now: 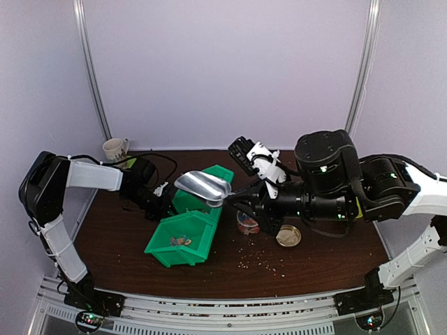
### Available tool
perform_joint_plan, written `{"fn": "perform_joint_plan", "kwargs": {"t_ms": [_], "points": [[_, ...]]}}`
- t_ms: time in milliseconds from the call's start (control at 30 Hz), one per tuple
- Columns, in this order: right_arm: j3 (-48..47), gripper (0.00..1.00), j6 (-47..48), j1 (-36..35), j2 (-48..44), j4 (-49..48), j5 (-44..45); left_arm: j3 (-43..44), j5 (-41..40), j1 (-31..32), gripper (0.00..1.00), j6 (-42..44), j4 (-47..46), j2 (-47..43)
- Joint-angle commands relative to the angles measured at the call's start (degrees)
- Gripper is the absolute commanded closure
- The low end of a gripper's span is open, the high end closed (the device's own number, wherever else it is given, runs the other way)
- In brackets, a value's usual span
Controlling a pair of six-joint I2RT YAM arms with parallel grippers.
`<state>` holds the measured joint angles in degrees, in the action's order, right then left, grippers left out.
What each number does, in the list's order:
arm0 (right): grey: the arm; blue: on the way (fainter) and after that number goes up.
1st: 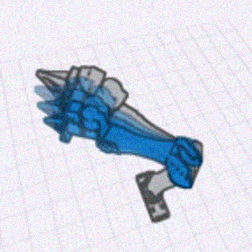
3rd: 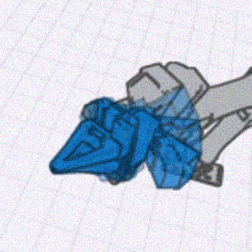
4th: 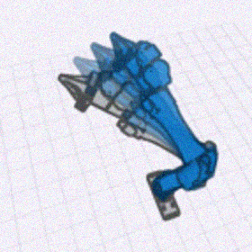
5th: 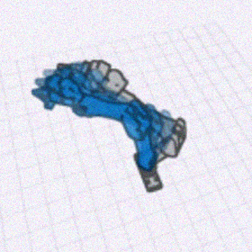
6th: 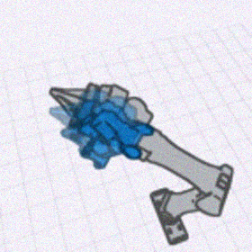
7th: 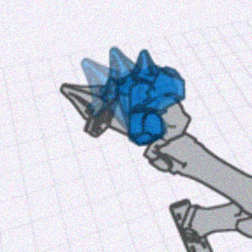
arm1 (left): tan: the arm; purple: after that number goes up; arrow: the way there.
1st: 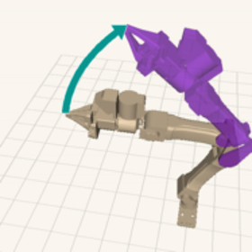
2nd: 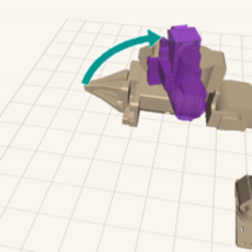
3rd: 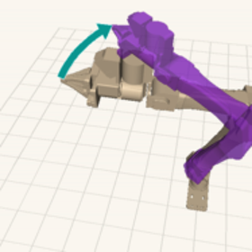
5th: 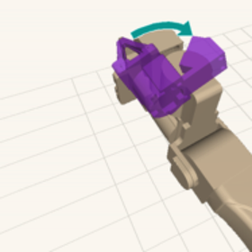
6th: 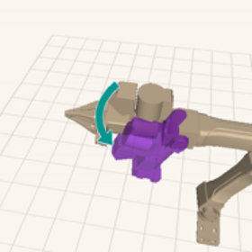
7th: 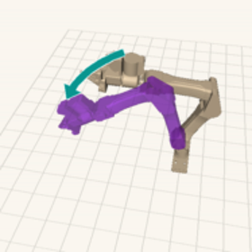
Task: Pack the candies
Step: Scoop the fake candies from the plate.
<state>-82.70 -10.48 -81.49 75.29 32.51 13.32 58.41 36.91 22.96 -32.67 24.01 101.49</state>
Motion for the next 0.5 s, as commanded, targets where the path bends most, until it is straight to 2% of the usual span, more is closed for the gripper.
{"fn": "perform_joint_plan", "kwargs": {"t_ms": [0,233,467], "points": [[5.2,1.00,-3.0,6.6,-7.0,-6.7,-10.2,2.5,-1.0,-0.2,1.00,5.5,3.0,-5.2],[1.0,1.00,1.1,15.5,-0.9,1.8,-7.1,5.2,-8.8,0.6,1.00,11.0,8.0,-7.4],[-5.5,1.00,12.8,17.1,7.6,9.9,-3.3,5.5,-13.5,0.9,1.00,13.4,9.4,-9.5]]}}
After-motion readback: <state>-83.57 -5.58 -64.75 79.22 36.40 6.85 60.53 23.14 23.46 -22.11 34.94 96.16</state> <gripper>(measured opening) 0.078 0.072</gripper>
